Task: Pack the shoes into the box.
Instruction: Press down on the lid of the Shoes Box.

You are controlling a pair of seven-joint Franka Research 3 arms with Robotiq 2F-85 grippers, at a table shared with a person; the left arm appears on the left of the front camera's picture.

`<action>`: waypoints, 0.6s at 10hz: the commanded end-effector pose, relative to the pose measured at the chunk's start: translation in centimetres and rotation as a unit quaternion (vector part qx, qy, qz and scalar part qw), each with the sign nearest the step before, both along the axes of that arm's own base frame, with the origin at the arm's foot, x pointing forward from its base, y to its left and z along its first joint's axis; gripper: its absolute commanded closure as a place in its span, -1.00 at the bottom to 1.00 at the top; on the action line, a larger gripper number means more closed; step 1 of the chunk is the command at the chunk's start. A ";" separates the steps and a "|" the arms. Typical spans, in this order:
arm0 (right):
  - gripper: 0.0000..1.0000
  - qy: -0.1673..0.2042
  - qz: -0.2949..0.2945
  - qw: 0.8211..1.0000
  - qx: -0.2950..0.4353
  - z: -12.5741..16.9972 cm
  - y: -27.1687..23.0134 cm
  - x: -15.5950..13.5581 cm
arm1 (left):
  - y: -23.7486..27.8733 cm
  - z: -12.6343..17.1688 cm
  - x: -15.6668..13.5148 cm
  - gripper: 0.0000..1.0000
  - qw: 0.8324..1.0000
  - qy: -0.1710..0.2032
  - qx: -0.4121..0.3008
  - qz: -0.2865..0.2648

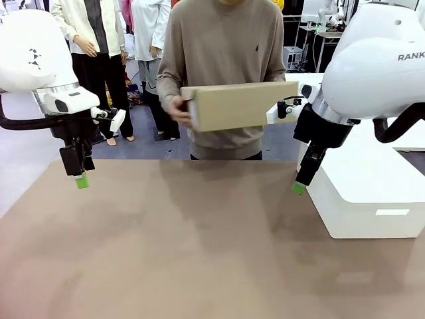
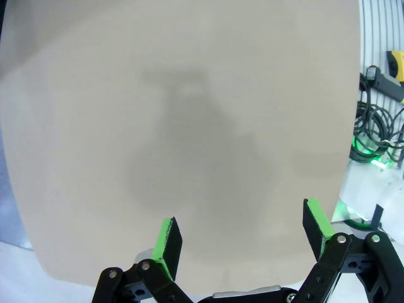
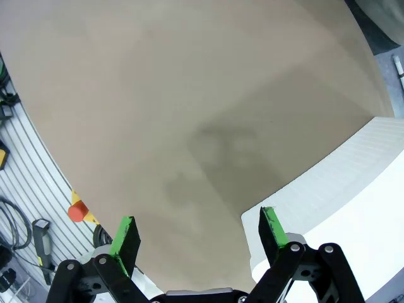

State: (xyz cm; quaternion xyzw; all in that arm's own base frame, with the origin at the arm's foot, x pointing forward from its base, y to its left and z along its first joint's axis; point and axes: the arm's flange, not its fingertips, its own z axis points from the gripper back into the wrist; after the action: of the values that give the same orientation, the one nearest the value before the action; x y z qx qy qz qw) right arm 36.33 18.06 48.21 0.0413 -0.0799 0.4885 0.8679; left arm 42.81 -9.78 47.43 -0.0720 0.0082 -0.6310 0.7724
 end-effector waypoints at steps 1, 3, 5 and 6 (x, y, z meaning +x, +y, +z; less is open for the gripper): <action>-1.00 0.002 -0.001 1.000 0.001 0.3 -0.1 0.0 | 0.2 0.2 -0.2 -1.00 1.000 0.002 0.003 0.002; -1.00 0.002 -0.001 1.000 0.001 0.3 -0.1 0.0 | 0.2 0.2 -0.2 -1.00 1.000 0.002 0.003 0.002; -1.00 0.002 -0.001 1.000 0.001 0.3 -0.1 0.0 | 0.2 0.2 -0.2 -1.00 1.000 0.002 0.003 0.002; -1.00 0.002 -0.001 1.000 0.001 0.3 -0.1 0.0 | 0.2 0.2 -0.2 -1.00 1.000 0.002 0.003 0.002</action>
State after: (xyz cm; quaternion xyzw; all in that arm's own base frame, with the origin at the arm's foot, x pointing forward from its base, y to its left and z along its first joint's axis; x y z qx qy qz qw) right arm 36.33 18.06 48.22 0.0413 -0.0799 0.4885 0.8679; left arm 42.81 -9.78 47.43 -0.0720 0.0082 -0.6310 0.7724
